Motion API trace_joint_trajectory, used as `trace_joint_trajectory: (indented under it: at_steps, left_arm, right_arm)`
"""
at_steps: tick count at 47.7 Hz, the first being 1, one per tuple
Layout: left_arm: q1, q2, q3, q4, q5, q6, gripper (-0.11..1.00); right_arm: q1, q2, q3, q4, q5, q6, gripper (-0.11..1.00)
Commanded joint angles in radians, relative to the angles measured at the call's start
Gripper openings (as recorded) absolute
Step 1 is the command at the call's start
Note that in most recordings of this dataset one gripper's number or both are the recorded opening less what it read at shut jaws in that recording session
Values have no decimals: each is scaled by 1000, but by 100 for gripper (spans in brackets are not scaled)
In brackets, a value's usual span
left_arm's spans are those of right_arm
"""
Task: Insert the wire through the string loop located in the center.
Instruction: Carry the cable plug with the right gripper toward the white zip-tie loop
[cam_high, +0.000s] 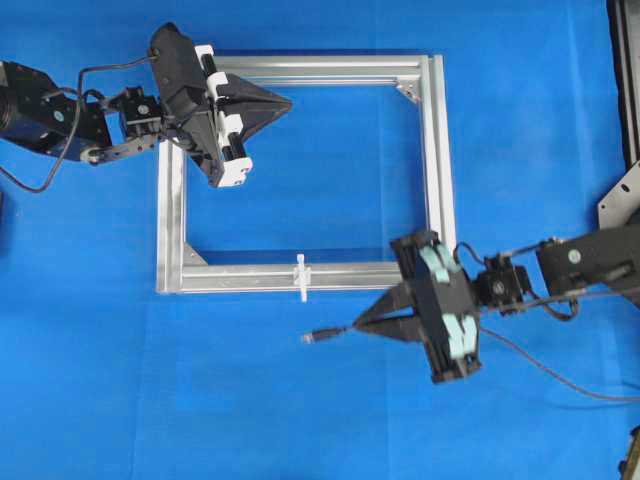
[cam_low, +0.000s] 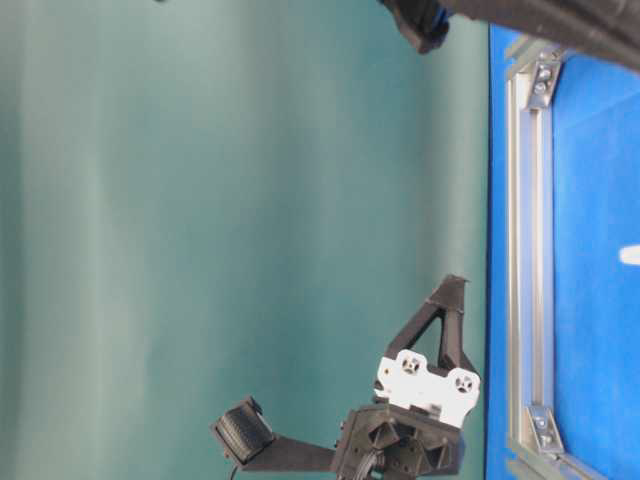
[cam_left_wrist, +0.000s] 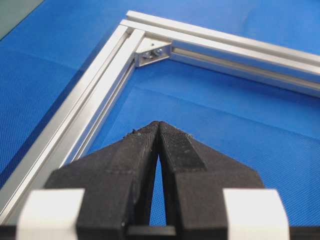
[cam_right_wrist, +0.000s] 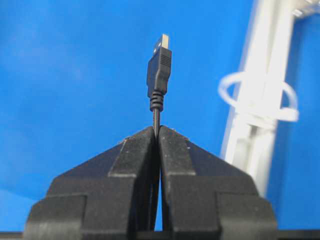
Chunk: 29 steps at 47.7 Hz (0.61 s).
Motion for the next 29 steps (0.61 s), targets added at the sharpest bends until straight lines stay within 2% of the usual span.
trace_joint_trajectory:
  at_steps: [1,16,29]
  left_arm:
    - [0,-32,-8,2,-5,-2,0]
    - [-2,-32,-8,3,-5,-2,0]
    - [-2,-31,-8,3,-6,-2,0]
  right_arm:
    - [-25,-23,-5,3,-9,2,-3]
    - [-95,-23,28,3,-9,0,-3]
    - [-117,-23,37,2,-12,0,-3]
